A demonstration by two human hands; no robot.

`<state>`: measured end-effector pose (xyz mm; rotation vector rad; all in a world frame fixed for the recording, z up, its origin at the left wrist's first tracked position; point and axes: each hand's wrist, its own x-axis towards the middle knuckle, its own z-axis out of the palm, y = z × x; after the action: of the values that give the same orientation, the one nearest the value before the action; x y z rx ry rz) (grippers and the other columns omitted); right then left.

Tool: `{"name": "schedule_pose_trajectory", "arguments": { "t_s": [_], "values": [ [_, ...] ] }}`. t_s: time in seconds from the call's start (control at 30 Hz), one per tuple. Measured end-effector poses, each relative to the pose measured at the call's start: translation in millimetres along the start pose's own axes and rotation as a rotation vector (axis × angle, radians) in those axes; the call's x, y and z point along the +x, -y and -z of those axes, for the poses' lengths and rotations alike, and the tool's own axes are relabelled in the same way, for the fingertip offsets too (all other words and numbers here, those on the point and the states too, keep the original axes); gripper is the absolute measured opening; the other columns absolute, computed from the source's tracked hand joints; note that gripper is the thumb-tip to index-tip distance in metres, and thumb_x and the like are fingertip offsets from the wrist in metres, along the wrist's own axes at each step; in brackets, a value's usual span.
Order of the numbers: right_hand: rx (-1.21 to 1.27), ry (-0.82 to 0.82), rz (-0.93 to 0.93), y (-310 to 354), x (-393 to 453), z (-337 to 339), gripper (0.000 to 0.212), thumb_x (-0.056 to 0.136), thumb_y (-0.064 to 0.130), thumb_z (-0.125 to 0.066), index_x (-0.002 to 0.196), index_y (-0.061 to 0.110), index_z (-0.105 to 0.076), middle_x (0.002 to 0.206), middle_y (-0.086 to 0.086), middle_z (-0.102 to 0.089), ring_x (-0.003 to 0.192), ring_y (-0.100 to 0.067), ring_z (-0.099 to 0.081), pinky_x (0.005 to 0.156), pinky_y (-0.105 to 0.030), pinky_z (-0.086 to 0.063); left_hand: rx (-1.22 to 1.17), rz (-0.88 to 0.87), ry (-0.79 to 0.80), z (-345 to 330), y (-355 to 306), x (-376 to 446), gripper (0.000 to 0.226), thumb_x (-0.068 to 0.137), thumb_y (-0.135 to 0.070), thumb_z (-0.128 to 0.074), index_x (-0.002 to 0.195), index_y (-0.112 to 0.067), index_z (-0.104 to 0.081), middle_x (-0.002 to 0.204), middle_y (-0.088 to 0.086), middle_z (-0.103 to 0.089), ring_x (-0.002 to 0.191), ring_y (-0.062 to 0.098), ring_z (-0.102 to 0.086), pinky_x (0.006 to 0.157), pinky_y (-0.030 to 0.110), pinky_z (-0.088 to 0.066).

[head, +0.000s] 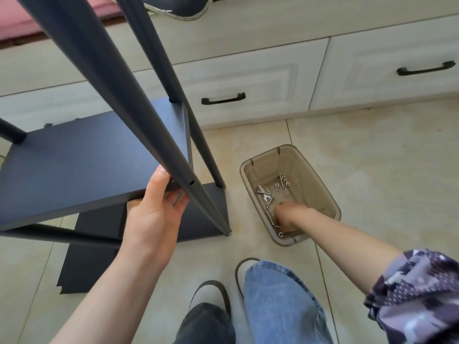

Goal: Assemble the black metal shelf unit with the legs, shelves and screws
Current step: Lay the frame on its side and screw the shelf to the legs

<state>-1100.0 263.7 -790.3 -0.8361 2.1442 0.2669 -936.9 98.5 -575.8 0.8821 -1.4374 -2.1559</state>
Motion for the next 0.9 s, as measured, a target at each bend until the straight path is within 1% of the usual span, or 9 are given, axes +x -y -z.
{"name": "schedule_pose_trajectory", "arguments": {
  "t_s": [0.13,0.23,0.33,0.4,0.47,0.53,0.67,0.8,0.9],
  "values": [
    [0.018,-0.061,0.029,1,-15,10,0.029,0.090,0.029,-0.061,0.110,0.009,-0.063,0.116,-0.012,-0.064,0.104,-0.030,-0.064,0.074,-0.029,-0.046,0.004,-0.001,0.001,3,2,1,0.027,0.093,-0.030,-0.060,0.074,-0.025,-0.078,0.082,-0.003,-0.068,0.090,0.014,-0.067,0.098,0.036,-0.051],
    [0.025,-0.199,0.045,4,-44,30,0.018,0.093,0.029,-0.055,0.102,0.013,-0.057,0.104,-0.010,-0.059,0.093,-0.031,-0.060,0.069,-0.030,-0.041,0.013,0.002,-0.005,3,3,1,0.031,0.099,-0.028,-0.056,0.079,-0.025,-0.079,0.082,-0.004,-0.069,0.089,0.013,-0.068,0.097,0.036,-0.051],
    [0.212,-0.374,0.068,14,-80,52,0.013,0.090,0.026,-0.053,0.092,0.012,-0.053,0.091,-0.005,-0.060,0.078,-0.028,-0.058,0.063,-0.033,-0.043,0.010,-0.009,-0.003,3,2,0,0.023,0.089,-0.035,-0.063,0.080,-0.024,-0.081,0.081,-0.004,-0.070,0.089,0.013,-0.070,0.094,0.036,-0.053],
    [0.402,-0.491,0.125,27,-109,65,0.010,0.091,0.027,-0.054,0.092,0.017,-0.054,0.085,-0.002,-0.064,0.075,-0.024,-0.060,0.063,-0.036,-0.048,0.011,-0.018,-0.014,4,3,0,0.024,0.086,-0.036,-0.065,0.095,-0.017,-0.078,0.085,-0.001,-0.071,0.091,0.015,-0.070,0.095,0.038,-0.055],
    [0.557,-0.594,0.228,45,-142,75,0.008,0.091,0.028,-0.056,0.090,0.021,-0.054,0.080,0.002,-0.064,0.072,-0.019,-0.061,0.064,-0.035,-0.052,0.005,-0.020,-0.024,6,5,2,0.041,0.090,-0.035,-0.065,0.117,-0.005,-0.070,0.093,0.001,-0.071,0.096,0.017,-0.070,0.097,0.039,-0.056],
    [0.692,-0.664,0.329,65,-173,84,0.006,0.093,0.028,-0.059,0.089,0.025,-0.055,0.080,0.006,-0.064,0.073,-0.012,-0.062,0.065,-0.029,-0.053,0.006,-0.018,-0.023,8,6,4,0.057,0.089,-0.039,-0.067,0.131,-0.002,-0.062,0.101,0.003,-0.071,0.102,0.019,-0.071,0.097,0.037,-0.057],
    [0.847,-0.720,0.403,97,-217,99,0.006,0.094,0.025,-0.059,0.088,0.026,-0.057,0.079,0.004,-0.068,0.074,-0.009,-0.065,0.067,-0.026,-0.055,-0.047,0.035,-0.018,8,1,-2,0.076,0.076,-0.050,-0.067,0.132,0.000,-0.060,0.118,0.014,-0.072,0.105,0.024,-0.072,0.078,0.022,-0.059],
    [0.849,-0.702,0.412,115,-240,104,0.006,0.096,0.021,-0.056,0.089,0.020,-0.055,0.070,0.002,-0.072,0.055,-0.001,-0.060,0.052,-0.017,-0.044,-0.073,0.065,0.026,12,0,-11,0.087,0.069,-0.061,-0.067,0.134,-0.004,-0.056,0.123,0.010,-0.072,0.109,0.021,-0.071,0.102,0.032,-0.052],
    [0.837,-0.742,0.350,120,-241,103,0.008,0.096,0.022,-0.057,0.087,0.021,-0.056,0.063,0.006,-0.070,0.051,-0.001,-0.057,0.051,-0.012,-0.039,-0.089,0.047,0.043,15,0,-16,0.083,0.072,-0.059,-0.067,0.134,-0.005,-0.056,0.123,0.010,-0.072,0.110,0.022,-0.071,0.103,0.034,-0.051]
  ]
}}
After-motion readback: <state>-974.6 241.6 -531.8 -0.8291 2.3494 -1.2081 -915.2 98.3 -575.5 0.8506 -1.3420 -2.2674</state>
